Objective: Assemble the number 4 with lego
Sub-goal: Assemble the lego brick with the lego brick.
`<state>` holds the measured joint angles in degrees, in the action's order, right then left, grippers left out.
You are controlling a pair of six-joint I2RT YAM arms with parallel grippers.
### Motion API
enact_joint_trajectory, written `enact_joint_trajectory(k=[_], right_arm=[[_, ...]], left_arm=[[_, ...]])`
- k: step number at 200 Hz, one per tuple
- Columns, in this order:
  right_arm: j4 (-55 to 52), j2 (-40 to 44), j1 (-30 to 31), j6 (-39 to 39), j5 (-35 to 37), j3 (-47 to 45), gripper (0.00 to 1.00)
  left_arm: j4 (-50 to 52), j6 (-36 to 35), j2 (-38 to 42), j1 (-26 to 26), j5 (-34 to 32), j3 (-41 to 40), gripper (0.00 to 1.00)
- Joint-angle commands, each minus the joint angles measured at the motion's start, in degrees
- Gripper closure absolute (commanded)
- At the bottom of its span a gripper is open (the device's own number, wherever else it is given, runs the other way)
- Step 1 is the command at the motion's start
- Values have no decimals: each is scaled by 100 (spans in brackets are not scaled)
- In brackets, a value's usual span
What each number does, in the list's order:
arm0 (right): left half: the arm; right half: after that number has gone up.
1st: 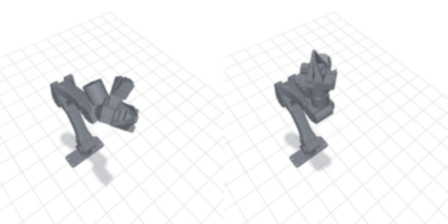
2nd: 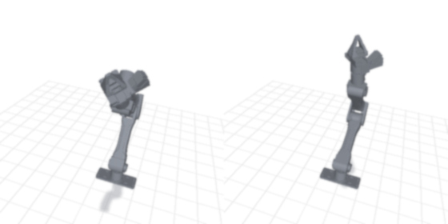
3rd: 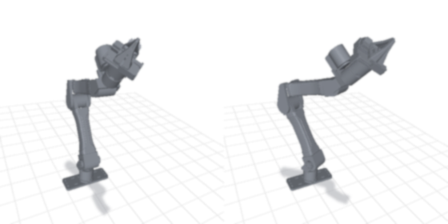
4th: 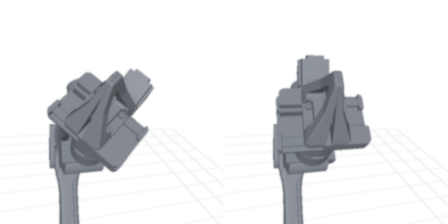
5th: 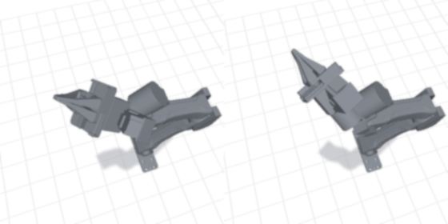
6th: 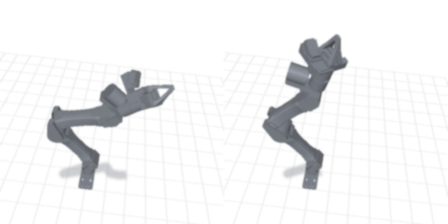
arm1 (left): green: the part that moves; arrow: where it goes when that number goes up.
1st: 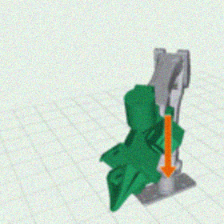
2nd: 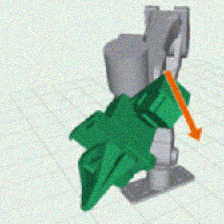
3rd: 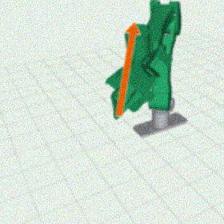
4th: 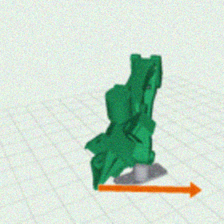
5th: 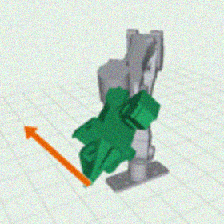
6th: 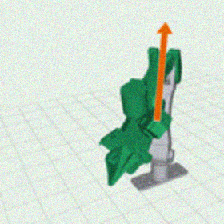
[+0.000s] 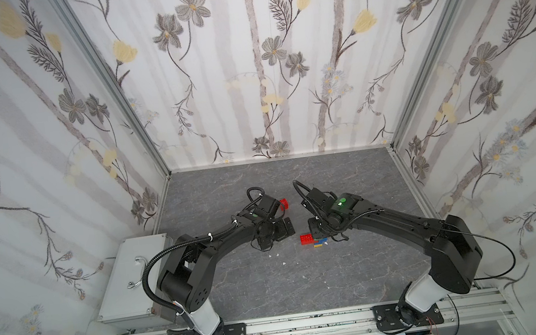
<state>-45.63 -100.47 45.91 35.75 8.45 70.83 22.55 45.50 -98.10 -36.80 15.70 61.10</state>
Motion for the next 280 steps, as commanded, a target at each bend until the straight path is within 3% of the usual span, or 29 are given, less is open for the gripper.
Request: enact_joint_trajectory(k=[1, 67, 192, 280], right_arm=[[-154, -21, 6, 87, -84, -10, 100], [-309, 27, 6, 99, 44, 256, 100], [-157, -65, 33, -273, -193, -36, 100], [-704, -178, 38, -664, -493, -533, 100]], left_arm=[[46, 65, -3, -12, 7, 31, 0], [48, 65, -13, -21, 4, 35, 0], [25, 56, -51, -34, 41, 25, 0], [26, 38, -78, -38, 38, 33, 0]])
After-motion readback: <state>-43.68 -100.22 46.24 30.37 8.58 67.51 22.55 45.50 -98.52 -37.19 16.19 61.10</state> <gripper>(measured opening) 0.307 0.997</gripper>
